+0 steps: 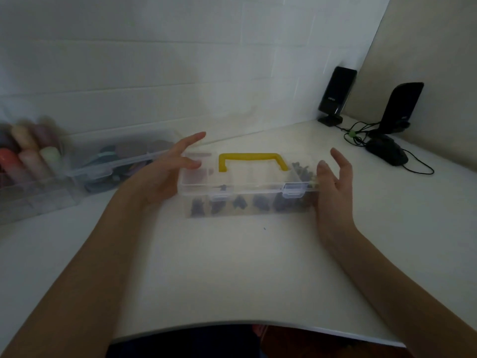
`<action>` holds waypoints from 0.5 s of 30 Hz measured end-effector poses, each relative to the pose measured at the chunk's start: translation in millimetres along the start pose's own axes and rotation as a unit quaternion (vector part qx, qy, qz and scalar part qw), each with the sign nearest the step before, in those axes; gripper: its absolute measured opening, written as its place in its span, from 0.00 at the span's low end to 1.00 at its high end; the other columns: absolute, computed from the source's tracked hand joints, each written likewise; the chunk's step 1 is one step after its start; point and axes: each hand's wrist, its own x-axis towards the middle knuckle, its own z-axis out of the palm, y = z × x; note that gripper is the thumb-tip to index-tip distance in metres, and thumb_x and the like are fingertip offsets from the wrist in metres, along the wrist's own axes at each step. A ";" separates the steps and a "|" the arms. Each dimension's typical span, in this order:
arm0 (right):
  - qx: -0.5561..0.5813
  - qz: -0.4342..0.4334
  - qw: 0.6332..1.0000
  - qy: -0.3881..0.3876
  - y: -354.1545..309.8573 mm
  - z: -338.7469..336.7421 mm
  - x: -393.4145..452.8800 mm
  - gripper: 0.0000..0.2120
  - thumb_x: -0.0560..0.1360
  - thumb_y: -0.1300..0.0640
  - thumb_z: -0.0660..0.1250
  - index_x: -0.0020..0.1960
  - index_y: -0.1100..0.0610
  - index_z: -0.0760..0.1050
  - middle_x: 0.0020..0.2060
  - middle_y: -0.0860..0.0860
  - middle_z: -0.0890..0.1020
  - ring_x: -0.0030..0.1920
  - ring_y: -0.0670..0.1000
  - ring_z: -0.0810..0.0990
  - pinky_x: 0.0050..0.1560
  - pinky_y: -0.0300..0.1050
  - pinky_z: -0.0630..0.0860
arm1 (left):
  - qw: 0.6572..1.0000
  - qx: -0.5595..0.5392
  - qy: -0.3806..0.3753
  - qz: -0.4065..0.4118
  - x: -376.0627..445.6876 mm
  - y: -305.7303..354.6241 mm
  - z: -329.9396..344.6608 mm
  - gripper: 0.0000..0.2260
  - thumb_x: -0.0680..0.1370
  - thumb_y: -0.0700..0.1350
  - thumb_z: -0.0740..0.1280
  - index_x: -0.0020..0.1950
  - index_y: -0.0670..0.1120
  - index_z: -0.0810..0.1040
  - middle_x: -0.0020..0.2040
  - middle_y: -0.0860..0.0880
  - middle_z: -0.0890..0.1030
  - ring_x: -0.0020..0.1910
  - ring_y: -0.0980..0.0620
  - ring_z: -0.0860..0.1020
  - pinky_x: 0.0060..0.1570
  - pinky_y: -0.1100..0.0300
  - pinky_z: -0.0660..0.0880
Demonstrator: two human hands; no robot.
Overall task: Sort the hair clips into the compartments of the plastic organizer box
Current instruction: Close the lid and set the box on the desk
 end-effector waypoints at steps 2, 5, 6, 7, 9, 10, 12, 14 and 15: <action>-0.039 -0.053 0.998 0.016 -2.6 3.3 -2.8 0.12 0.80 0.54 0.58 0.61 0.47 0.73 0.48 0.46 0.81 0.44 0.50 0.77 0.48 0.51 0.74 | 0.999 0.017 0.021 0.023 2.1 1.4 2.7 0.25 0.70 0.32 0.62 0.62 0.55 0.74 0.55 0.46 0.79 0.45 0.52 0.82 0.42 0.63 0.78; -0.084 -0.065 0.994 0.025 -4.9 8.8 -7.2 0.15 0.82 0.53 0.55 0.49 0.55 0.79 0.41 0.36 0.83 0.42 0.35 0.79 0.50 0.50 0.76 | 0.988 0.125 0.066 0.069 2.2 0.8 10.6 0.15 0.71 0.34 0.63 0.45 0.52 0.83 0.49 0.49 0.80 0.46 0.54 0.79 0.43 0.66 0.74; -0.090 -0.062 0.994 0.013 -5.9 9.4 -8.0 0.15 0.82 0.51 0.55 0.47 0.55 0.79 0.41 0.37 0.83 0.44 0.34 0.78 0.52 0.50 0.76 | 0.981 0.155 0.086 0.081 2.2 0.1 12.6 0.15 0.73 0.34 0.62 0.40 0.51 0.83 0.47 0.49 0.80 0.46 0.53 0.77 0.43 0.67 0.72; -0.093 -0.059 0.994 -0.008 -7.2 9.1 -9.7 0.14 0.81 0.49 0.56 0.46 0.53 0.78 0.43 0.39 0.83 0.48 0.35 0.78 0.54 0.51 0.76 | 0.976 0.172 0.096 0.089 1.9 0.0 15.0 0.15 0.75 0.34 0.60 0.39 0.50 0.83 0.46 0.49 0.80 0.45 0.54 0.76 0.42 0.67 0.70; -0.134 -0.056 0.987 -0.068 -5.9 1.0 -8.8 0.07 0.77 0.48 0.63 0.48 0.51 0.76 0.55 0.40 0.79 0.61 0.41 0.74 0.61 0.50 0.73 | 0.976 0.184 0.082 0.079 -3.8 2.6 19.4 0.09 0.76 0.39 0.62 0.45 0.48 0.81 0.46 0.51 0.80 0.43 0.57 0.76 0.43 0.68 0.70; -0.173 -0.056 0.978 -0.105 -7.9 -3.6 -9.4 0.08 0.74 0.51 0.68 0.52 0.51 0.74 0.60 0.41 0.75 0.66 0.41 0.70 0.64 0.44 0.71 | 0.974 0.208 0.062 0.064 -6.5 4.0 17.8 0.06 0.74 0.44 0.66 0.49 0.50 0.80 0.48 0.52 0.80 0.45 0.58 0.77 0.46 0.67 0.71; -0.210 -0.071 0.963 -0.152 -8.8 -12.2 -9.5 0.22 0.68 0.59 0.75 0.58 0.55 0.70 0.62 0.39 0.70 0.65 0.32 0.66 0.62 0.32 0.68 | 0.943 0.330 0.032 0.042 -12.0 7.2 10.9 0.21 0.63 0.55 0.72 0.55 0.60 0.77 0.58 0.53 0.77 0.55 0.56 0.75 0.54 0.62 0.70; -0.212 -0.079 0.962 -0.157 -8.6 -14.7 -8.9 0.28 0.64 0.65 0.77 0.60 0.59 0.68 0.56 0.36 0.72 0.55 0.23 0.69 0.53 0.23 0.68 | 0.912 0.406 0.035 0.041 -16.8 9.7 9.8 0.31 0.54 0.60 0.73 0.56 0.65 0.72 0.63 0.51 0.72 0.59 0.55 0.72 0.56 0.64 0.68; -0.218 -0.088 0.960 -0.152 -6.6 -15.2 -7.4 0.29 0.64 0.66 0.77 0.59 0.60 0.67 0.54 0.36 0.72 0.51 0.22 0.69 0.49 0.21 0.67 | 0.909 0.413 0.038 0.046 -17.9 10.4 10.6 0.33 0.52 0.60 0.73 0.57 0.65 0.71 0.65 0.51 0.70 0.60 0.56 0.71 0.55 0.69 0.67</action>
